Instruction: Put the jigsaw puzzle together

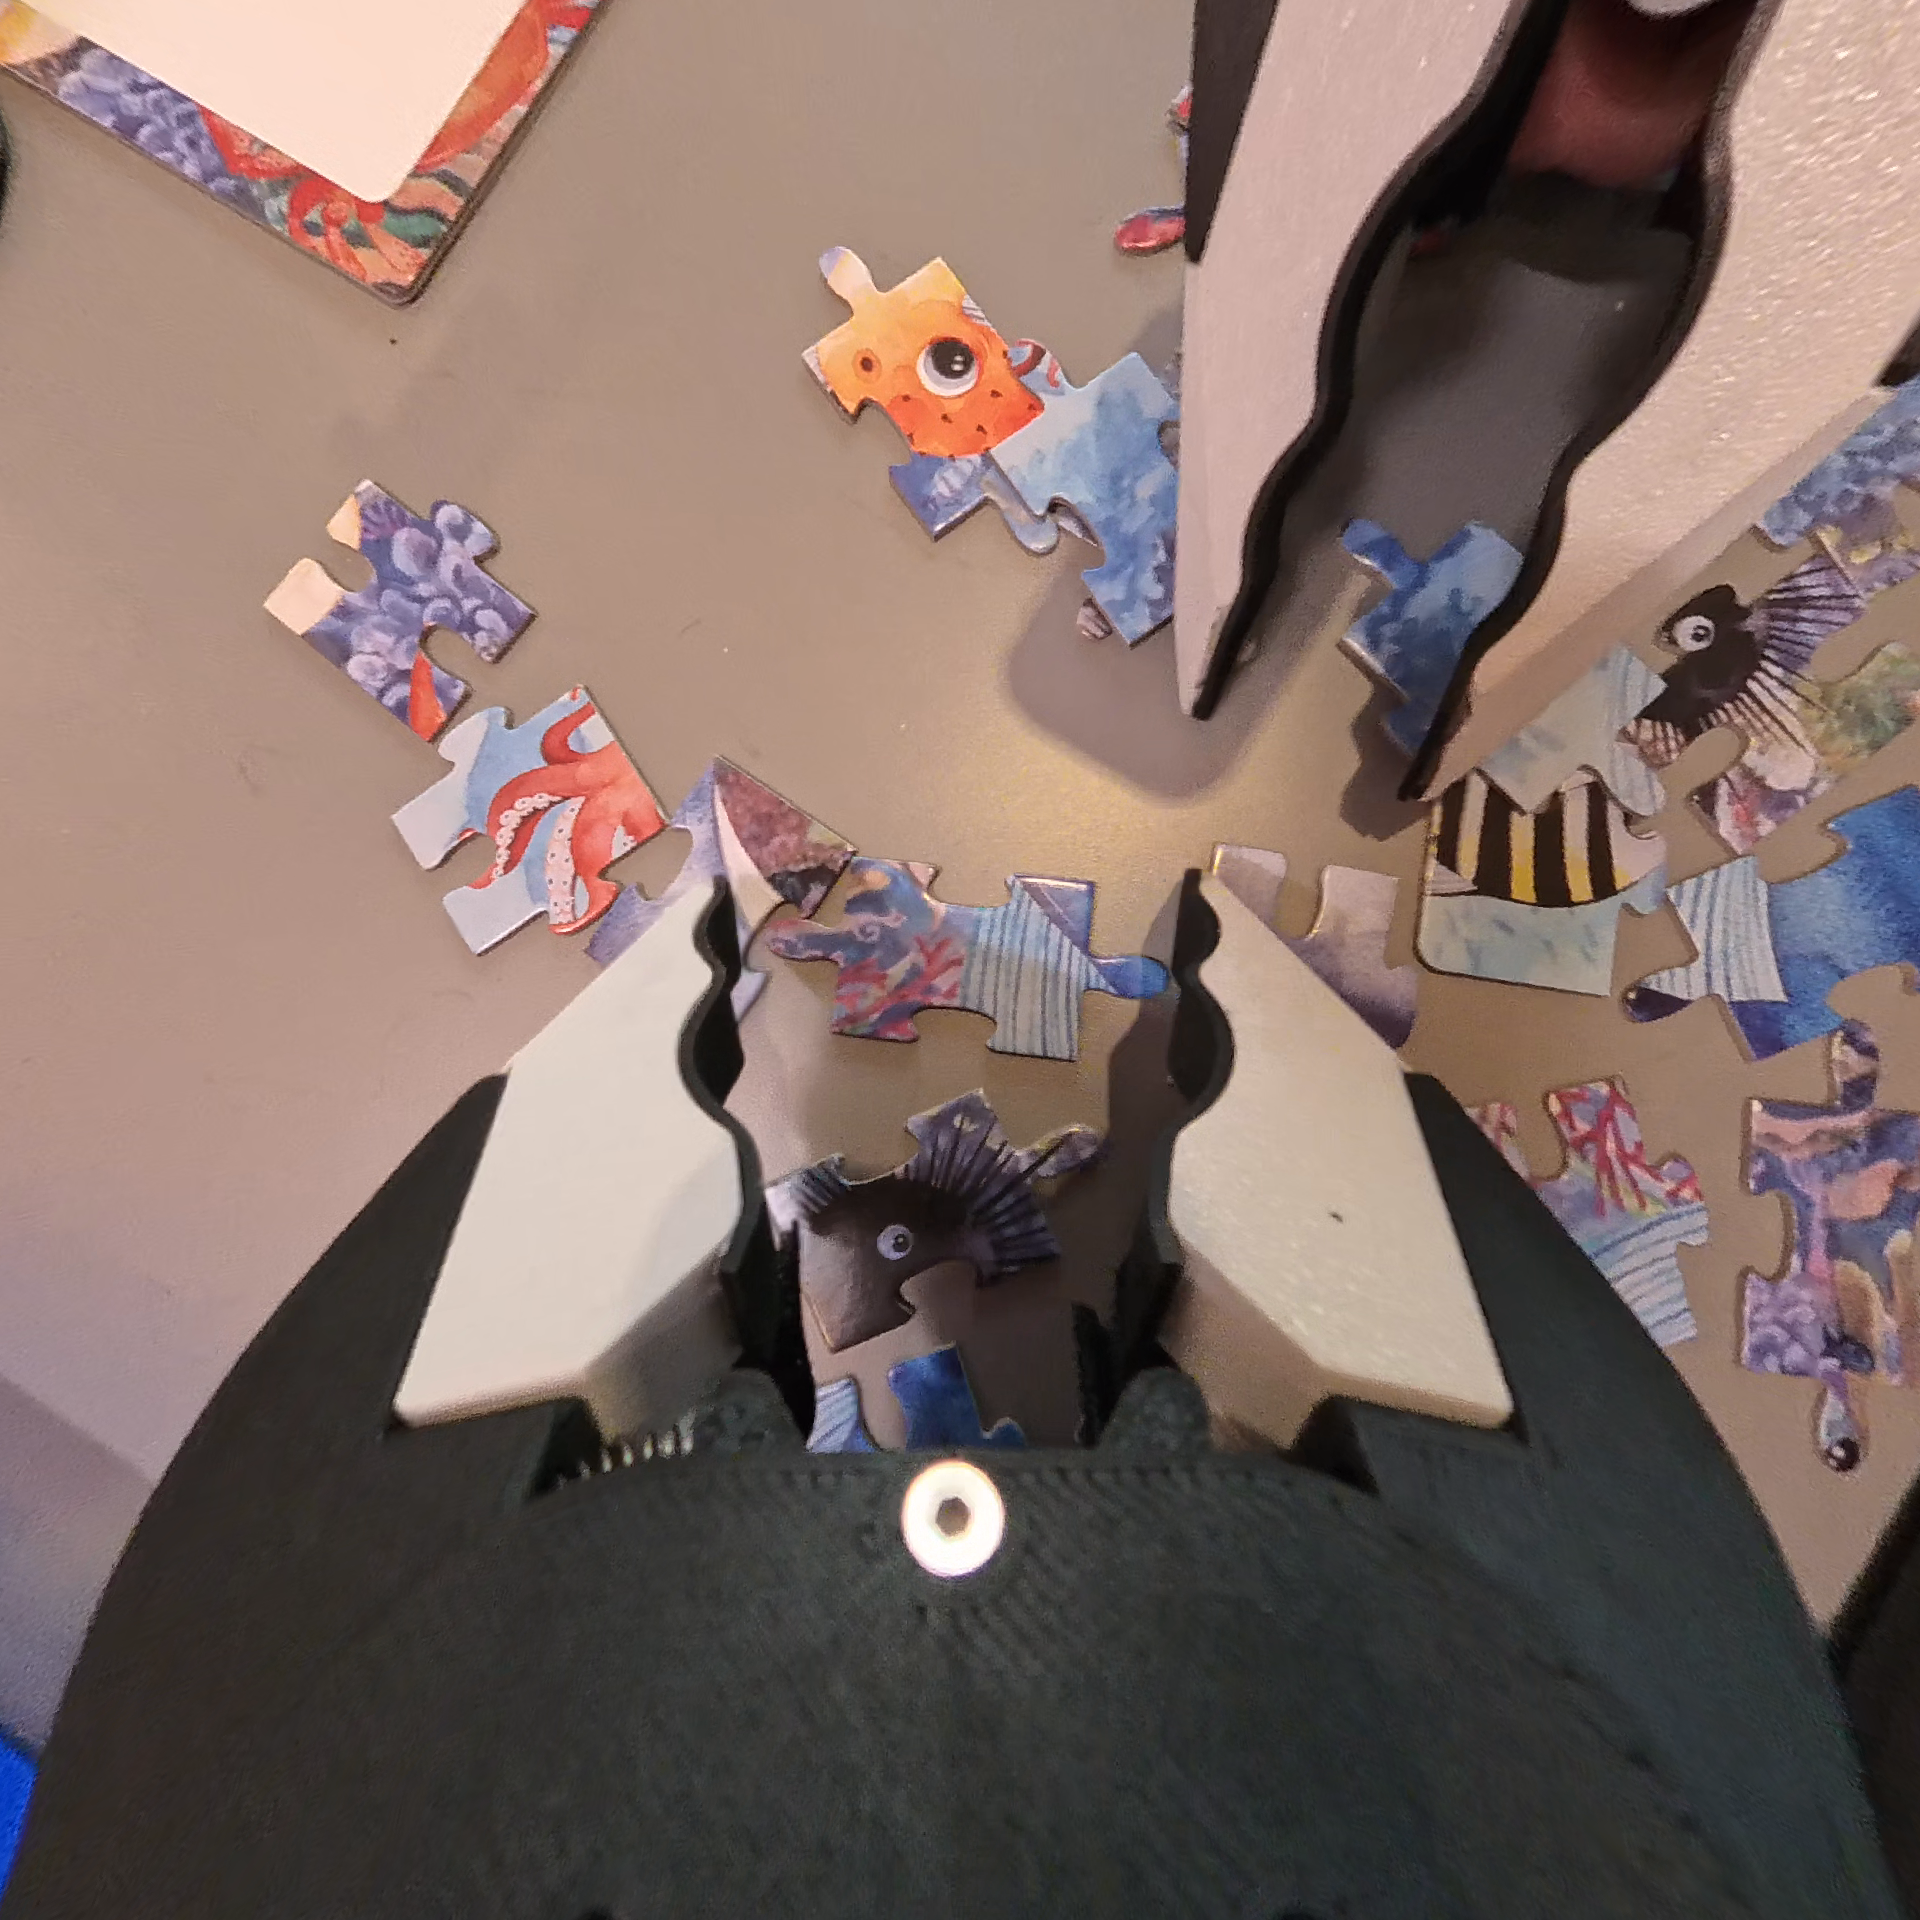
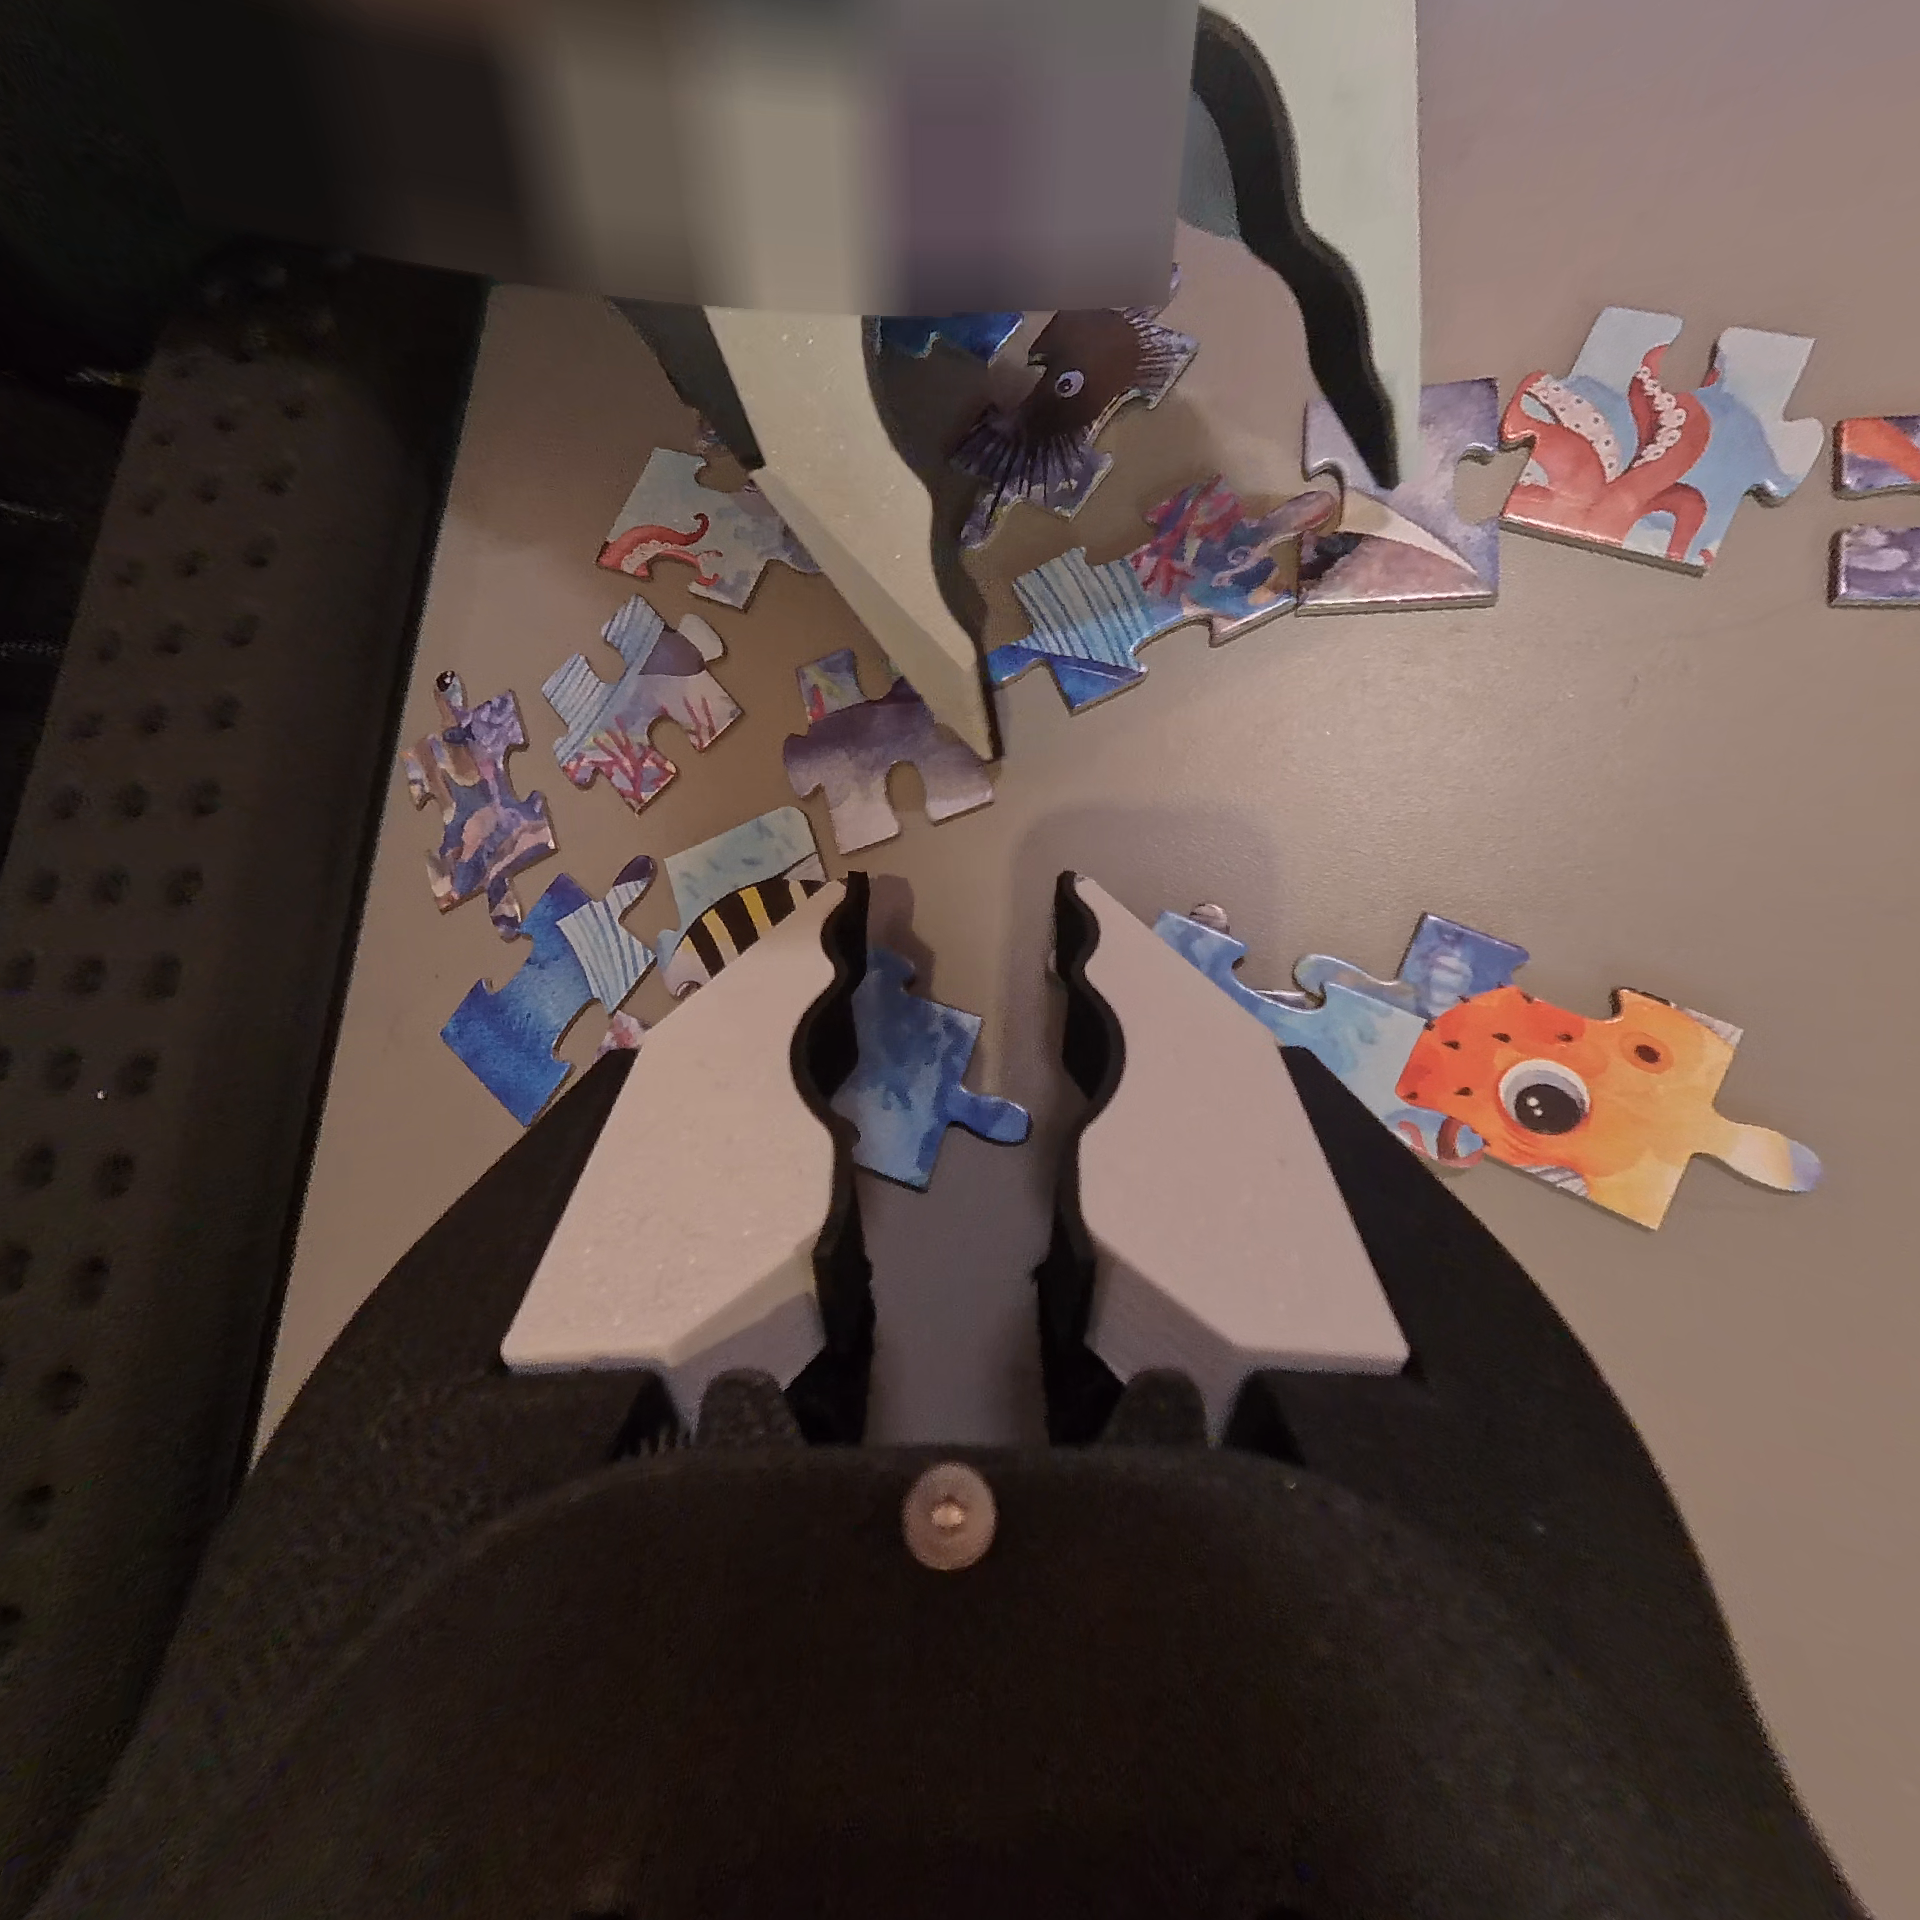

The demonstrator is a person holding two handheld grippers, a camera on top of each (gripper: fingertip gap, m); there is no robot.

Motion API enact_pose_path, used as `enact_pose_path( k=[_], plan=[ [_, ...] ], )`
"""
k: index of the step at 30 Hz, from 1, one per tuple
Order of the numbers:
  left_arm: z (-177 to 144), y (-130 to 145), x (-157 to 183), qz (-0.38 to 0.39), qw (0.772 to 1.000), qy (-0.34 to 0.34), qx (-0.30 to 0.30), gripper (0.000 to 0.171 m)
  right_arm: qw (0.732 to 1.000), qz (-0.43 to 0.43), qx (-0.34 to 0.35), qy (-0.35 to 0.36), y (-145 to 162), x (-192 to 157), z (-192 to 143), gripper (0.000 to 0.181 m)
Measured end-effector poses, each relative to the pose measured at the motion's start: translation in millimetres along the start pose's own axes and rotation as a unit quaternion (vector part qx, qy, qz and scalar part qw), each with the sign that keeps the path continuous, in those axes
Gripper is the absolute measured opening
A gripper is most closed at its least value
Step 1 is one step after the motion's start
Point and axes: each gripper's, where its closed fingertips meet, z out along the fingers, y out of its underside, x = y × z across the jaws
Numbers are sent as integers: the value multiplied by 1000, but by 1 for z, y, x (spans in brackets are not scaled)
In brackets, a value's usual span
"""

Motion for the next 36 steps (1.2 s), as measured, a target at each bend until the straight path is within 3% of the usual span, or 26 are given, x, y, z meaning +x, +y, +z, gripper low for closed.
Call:
enact_pose_path(
  k=[3,15,24,33,36],
  plan=[
    [1,2,9,0,1000,24,-6,88,1000,-4,-3,4,0,0,0,34],
    [1,0,5,-5,1000,17,3,76,1000,-8,7,15,-4,4,-3,30],
    [2,-2,-1,-8,1000,12,14,44,999,-27,26,39,-14,7,-11,23],
    [3,-4,-11,-18,999,-13,25,54,993,-52,54,93,-31,14,-22,22],
    [3,-4,-16,-25,999,-20,27,61,987,-65,79,127,-44,17,-32,30]
  ],
)
